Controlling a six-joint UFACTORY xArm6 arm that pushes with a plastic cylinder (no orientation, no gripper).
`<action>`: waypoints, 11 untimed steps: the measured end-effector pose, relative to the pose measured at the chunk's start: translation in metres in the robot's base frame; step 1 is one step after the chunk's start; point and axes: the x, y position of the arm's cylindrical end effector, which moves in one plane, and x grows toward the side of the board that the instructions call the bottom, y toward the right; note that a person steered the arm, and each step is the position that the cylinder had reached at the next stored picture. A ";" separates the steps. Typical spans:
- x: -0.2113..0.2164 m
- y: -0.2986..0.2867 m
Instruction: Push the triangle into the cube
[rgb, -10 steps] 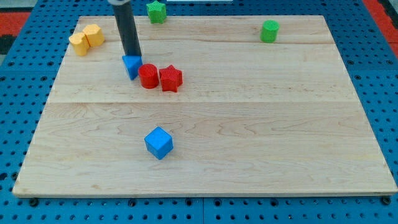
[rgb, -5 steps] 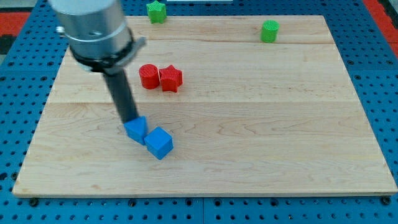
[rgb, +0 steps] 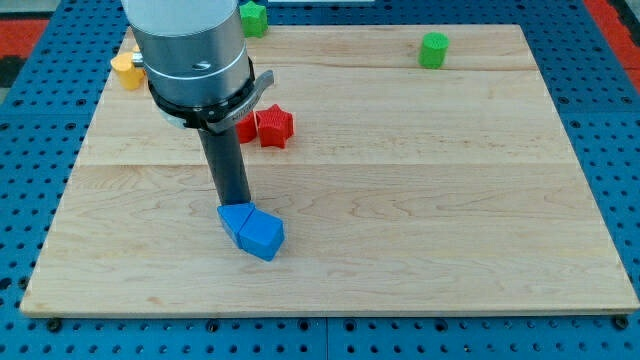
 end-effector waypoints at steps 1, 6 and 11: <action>0.000 0.006; -0.006 0.007; -0.098 -0.076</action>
